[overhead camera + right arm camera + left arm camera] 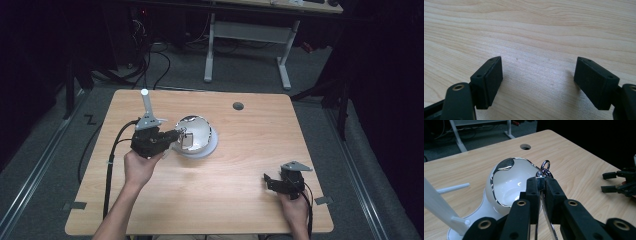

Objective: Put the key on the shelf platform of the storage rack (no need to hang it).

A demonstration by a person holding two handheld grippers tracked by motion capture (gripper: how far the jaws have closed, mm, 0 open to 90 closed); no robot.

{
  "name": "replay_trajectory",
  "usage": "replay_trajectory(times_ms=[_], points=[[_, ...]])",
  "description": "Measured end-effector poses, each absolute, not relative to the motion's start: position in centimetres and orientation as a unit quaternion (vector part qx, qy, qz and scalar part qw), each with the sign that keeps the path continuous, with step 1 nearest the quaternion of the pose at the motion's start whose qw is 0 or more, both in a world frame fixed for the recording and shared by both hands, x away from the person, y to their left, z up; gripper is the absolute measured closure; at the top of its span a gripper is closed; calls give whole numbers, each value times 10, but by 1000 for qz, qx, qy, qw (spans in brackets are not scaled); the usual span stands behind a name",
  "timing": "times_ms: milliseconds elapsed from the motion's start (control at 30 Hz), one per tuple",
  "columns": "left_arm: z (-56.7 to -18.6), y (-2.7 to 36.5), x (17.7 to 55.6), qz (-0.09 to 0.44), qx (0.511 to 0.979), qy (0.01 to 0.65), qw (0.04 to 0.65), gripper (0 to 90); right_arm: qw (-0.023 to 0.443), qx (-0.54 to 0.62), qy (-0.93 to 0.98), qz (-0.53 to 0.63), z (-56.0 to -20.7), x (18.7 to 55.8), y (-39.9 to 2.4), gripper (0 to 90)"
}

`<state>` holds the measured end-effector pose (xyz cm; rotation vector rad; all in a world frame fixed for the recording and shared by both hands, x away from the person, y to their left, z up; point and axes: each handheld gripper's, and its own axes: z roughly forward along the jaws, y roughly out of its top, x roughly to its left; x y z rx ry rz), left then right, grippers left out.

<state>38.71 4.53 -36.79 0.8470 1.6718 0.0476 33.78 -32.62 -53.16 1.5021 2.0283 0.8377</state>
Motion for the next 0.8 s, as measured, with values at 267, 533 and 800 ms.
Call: replay_trajectory(times_ms=[267,533,800], points=[[-371,37,400,21,363,726,583,819,239,548,741,306,-532,338,-326,233],[-375,30,411,32,363,730,579,820,239,549,741,306,-532,338,-326,233],[-383,21,422,39,365,734,571,819,238,549,740,306,-532,338,-326,233]])
